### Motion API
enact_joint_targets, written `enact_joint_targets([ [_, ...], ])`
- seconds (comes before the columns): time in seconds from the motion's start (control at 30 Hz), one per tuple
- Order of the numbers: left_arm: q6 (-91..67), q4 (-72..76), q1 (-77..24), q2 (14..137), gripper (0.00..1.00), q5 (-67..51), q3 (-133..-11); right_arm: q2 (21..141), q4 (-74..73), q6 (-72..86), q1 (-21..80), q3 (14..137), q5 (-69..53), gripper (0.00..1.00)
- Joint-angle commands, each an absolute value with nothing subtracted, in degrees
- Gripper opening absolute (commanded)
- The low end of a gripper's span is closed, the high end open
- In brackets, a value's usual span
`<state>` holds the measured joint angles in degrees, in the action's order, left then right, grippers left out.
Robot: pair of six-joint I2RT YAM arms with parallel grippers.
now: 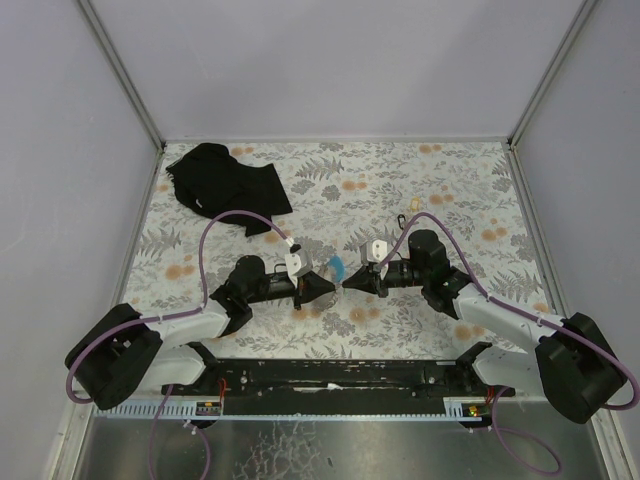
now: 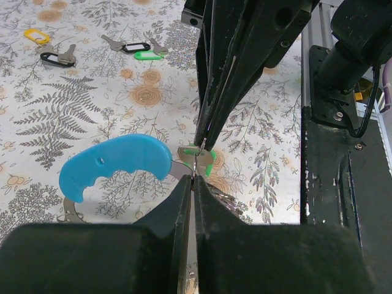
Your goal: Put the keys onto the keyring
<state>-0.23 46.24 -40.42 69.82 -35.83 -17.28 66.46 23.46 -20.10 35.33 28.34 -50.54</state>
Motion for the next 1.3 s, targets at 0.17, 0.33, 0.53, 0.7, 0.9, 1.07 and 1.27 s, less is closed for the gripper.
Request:
enact_joint_targets([
  [0.17, -0.4, 51.7, -40.1, 69.9, 0.0, -37.5, -17.2, 65.9, 27.2, -18.9, 36.0, 29.9, -50.0, 0.0],
  [0.33, -0.3, 51.5, -40.0, 69.8, 0.0, -37.4, -17.2, 65.2, 27.8, -18.6, 36.0, 29.4, -48.7, 0.0],
  [0.53, 0.0, 51.4, -40.1, 69.8, 0.0, -37.1, -17.1, 64.4, 27.8, -18.3, 36.0, 29.0, -47.9, 0.0],
  [0.7, 0.1, 51.1, -40.0, 69.8, 0.0, -36.3, -17.0, 63.3, 27.5, -18.1, 36.0, 28.8, -47.7, 0.0],
  [0.9, 0.0, 51.0, -40.1, 69.8, 0.0, -36.1, -17.0, 63.9, 27.1, -18.0, 36.1, 29.0, -48.8, 0.0],
  [1.07, 0.0, 51.2, -40.1, 69.6, 0.0, -36.2, -16.9, 64.9, 26.3, -18.4, 36.0, 29.4, -49.7, 0.0],
  [1.27, 0.0, 51.5, -40.1, 69.4, 0.0, -36.7, -16.9, 65.3, 26.4, -18.4, 36.0, 29.5, -49.2, 0.0],
])
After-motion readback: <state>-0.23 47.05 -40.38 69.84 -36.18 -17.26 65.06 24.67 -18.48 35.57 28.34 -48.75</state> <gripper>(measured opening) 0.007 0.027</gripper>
